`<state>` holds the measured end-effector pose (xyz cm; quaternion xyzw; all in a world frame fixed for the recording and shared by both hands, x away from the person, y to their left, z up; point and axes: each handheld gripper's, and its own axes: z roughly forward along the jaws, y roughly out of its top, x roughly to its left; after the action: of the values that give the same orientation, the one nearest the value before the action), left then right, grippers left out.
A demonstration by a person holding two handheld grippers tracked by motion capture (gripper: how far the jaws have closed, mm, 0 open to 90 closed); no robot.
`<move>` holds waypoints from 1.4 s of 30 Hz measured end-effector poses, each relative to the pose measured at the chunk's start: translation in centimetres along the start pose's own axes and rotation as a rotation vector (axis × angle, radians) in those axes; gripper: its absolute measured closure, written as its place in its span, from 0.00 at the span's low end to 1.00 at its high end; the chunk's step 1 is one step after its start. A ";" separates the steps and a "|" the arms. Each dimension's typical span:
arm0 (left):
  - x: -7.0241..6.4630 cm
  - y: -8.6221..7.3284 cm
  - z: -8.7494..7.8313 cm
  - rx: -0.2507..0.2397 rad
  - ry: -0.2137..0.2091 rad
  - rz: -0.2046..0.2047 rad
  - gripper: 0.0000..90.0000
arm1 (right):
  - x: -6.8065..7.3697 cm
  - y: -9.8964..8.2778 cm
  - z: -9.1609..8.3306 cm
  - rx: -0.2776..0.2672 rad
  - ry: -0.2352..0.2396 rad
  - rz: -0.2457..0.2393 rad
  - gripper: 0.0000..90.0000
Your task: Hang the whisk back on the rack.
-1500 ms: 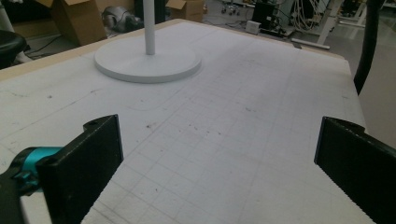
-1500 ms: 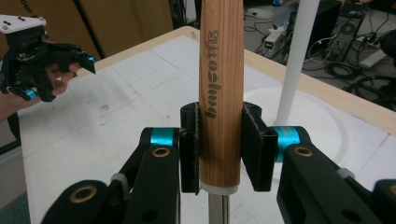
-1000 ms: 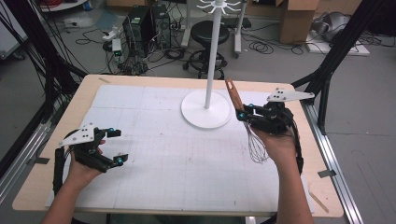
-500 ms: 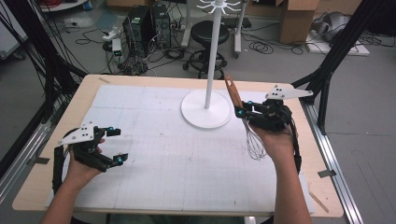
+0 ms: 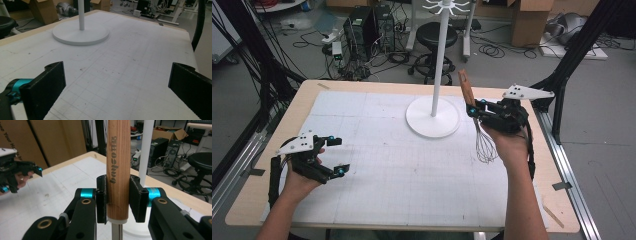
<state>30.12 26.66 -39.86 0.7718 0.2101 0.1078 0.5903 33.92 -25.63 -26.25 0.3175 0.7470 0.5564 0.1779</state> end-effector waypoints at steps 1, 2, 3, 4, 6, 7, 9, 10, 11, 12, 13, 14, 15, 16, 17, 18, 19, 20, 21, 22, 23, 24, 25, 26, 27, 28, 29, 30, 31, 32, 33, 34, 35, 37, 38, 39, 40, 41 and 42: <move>0.0 0.0 0.0 -0.002 -0.001 0.000 0.02 | 0.0 0.2 0.1 -0.004 -0.001 0.001 0.78; 0.0 0.0 0.0 -0.001 -0.001 0.003 0.02 | 0.0 0.5 0.1 -0.009 0.004 -0.001 0.78; 0.0 0.0 0.0 0.000 -0.002 0.003 0.02 | 0.0 0.8 0.2 -0.013 0.008 -0.007 0.78; -0.1 0.0 0.0 0.000 -0.002 0.002 0.02 | 0.0 1.0 0.3 -0.016 0.010 -0.007 0.78; -0.1 0.0 0.0 0.003 -0.001 0.001 0.02 | 0.0 1.5 0.5 -0.022 0.014 -0.014 0.78; -0.1 0.0 0.0 0.005 -0.002 0.005 0.02 | -0.1 1.9 0.6 -0.024 0.018 -0.012 0.78; -0.1 0.0 0.1 0.007 0.000 0.008 0.02 | -0.1 2.6 0.8 -0.024 0.014 -0.018 0.78; -0.2 0.0 0.1 0.009 0.002 0.008 0.02 | -0.2 3.0 0.9 -0.031 0.012 -0.024 0.78; -0.2 0.0 0.0 0.010 0.003 0.008 0.02 | -0.2 3.3 1.0 -0.039 0.016 -0.023 0.78; -0.3 0.1 0.0 0.011 0.003 0.009 0.02 | -0.3 3.7 1.0 -0.046 0.019 -0.023 0.78; -0.3 0.1 0.0 0.010 0.004 0.008 0.02 | -0.4 4.0 1.1 -0.046 0.019 -0.020 0.78; -0.3 0.1 -0.1 0.010 0.005 0.010 0.02 | -0.4 4.3 1.2 -0.046 0.018 -0.020 0.78; -0.3 0.1 -0.1 0.009 0.007 0.010 0.02 | -0.5 4.6 1.3 -0.046 0.019 -0.018 0.78; -0.4 0.1 -0.1 0.009 0.008 0.010 0.02 | -0.6 4.9 1.4 -0.046 0.018 -0.020 0.78; -0.4 0.1 -0.2 0.008 0.008 0.009 0.02 | -0.6 5.2 1.5 -0.047 0.019 -0.022 0.78; -0.3 0.1 -0.1 0.009 0.008 0.009 0.02 | -0.7 5.5 1.7 -0.047 0.020 -0.023 0.78; -0.3 0.1 -0.1 0.010 0.008 0.009 0.02 | -0.7 5.7 1.8 -0.047 0.016 -0.026 0.78; -0.3 0.1 -0.1 0.012 0.007 0.010 0.02 | -0.7 5.9 1.8 -0.044 0.016 -0.027 0.78; -0.3 0.1 -0.1 0.014 0.007 0.009 0.02 | -0.7 6.2 1.9 -0.047 0.016 -0.027 0.78; -0.3 0.1 0.0 0.015 0.007 0.008 0.02 | -0.8 6.4 2.0 -0.048 0.014 -0.029 0.78; -0.2 0.0 0.0 0.016 0.007 0.008 0.02 | -0.8 6.6 2.1 -0.045 0.012 -0.031 0.78; -0.2 0.0 0.0 0.016 0.007 0.008 0.02 | -0.8 6.8 2.1 -0.046 0.011 -0.030 0.78; -0.2 0.0 0.0 0.017 0.007 0.008 0.02 | -0.8 7.0 2.2 -0.047 0.010 -0.033 0.78; -0.2 0.0 0.0 0.017 0.007 0.008 0.02 | -0.8 7.3 2.2 -0.051 0.005 -0.038 0.78; -0.2 0.1 -0.1 0.017 0.007 0.007 0.02 | -0.8 7.5 2.2 -0.054 0.005 -0.039 0.78; -0.2 0.1 -0.1 0.016 0.007 0.008 0.02 | -0.8 7.7 2.2 -0.056 0.004 -0.038 0.78; -0.3 0.1 -0.1 0.016 0.007 0.007 0.02 | -0.8 7.9 2.2 -0.056 -0.001 -0.042 0.78; -0.3 0.1 -0.1 0.017 0.008 0.008 0.02 | -0.9 8.1 2.2 -0.058 -0.003 -0.039 0.78; -0.2 0.1 -0.1 0.017 0.007 0.009 0.02 | -0.9 8.2 2.1 -0.059 -0.003 -0.038 0.78; -0.2 0.0 0.0 0.018 0.006 0.008 0.02 | -0.9 8.3 2.1 -0.061 -0.007 -0.038 0.78; -0.2 0.0 0.0 0.019 0.007 0.007 0.02 | -0.9 8.5 2.1 -0.062 -0.007 -0.039 0.78; -0.2 0.0 0.0 0.020 0.005 0.007 0.02 | -0.9 8.6 2.1 -0.062 -0.007 -0.038 0.78; -0.2 0.0 0.0 0.020 0.005 0.008 0.02 | -0.9 8.7 2.1 -0.064 -0.010 -0.038 0.78; -0.2 0.0 0.1 0.020 0.004 0.006 0.02 | -0.9 8.9 2.1 -0.064 -0.012 -0.040 0.78; -0.2 0.0 0.1 0.020 0.005 0.006 0.02 | -0.9 9.1 2.1 -0.069 -0.012 -0.041 0.78; -0.2 0.0 0.1 0.020 0.004 0.007 0.02 | -0.9 9.3 2.1 -0.073 -0.016 -0.042 0.78; -0.2 0.0 0.0 0.021 0.003 0.010 0.02 | -1.0 9.4 2.1 -0.074 -0.017 -0.046 0.78; -0.3 0.0 0.0 0.021 0.003 0.010 0.02 | -1.0 9.6 2.1 -0.074 -0.019 -0.041 0.78; -0.3 0.0 0.0 0.020 0.004 0.009 0.02 | -1.0 9.8 2.2 -0.077 -0.021 -0.042 0.78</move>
<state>29.90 26.51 -39.82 0.7784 0.2088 0.1097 0.5817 38.74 -22.99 -17.80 0.3004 0.7298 0.5775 0.2091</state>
